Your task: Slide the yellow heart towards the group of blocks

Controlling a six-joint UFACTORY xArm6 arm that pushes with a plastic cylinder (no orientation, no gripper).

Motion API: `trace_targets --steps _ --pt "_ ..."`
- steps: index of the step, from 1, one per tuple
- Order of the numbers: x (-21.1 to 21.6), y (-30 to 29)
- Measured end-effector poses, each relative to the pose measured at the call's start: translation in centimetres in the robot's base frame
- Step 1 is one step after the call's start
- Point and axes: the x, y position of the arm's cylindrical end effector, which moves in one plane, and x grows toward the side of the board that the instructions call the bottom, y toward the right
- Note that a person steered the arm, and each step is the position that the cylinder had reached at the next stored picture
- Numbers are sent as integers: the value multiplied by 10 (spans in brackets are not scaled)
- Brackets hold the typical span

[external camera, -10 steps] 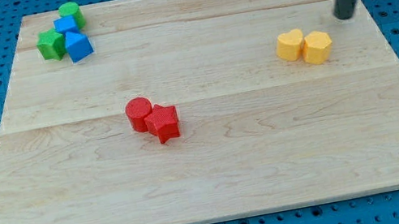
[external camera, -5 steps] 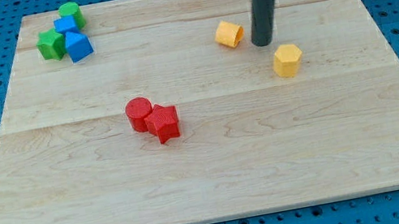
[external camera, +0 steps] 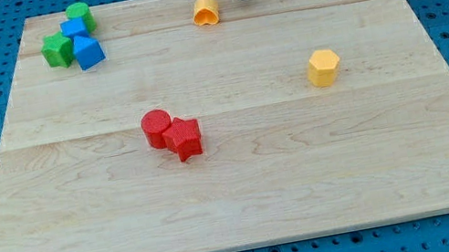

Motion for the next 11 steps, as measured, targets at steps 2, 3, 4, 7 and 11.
trace_targets --steps 2,3,4,7,11 --pt "22 -94" --pt "34 -78" --pt "58 -72" --pt "53 -97" --pt "110 105"
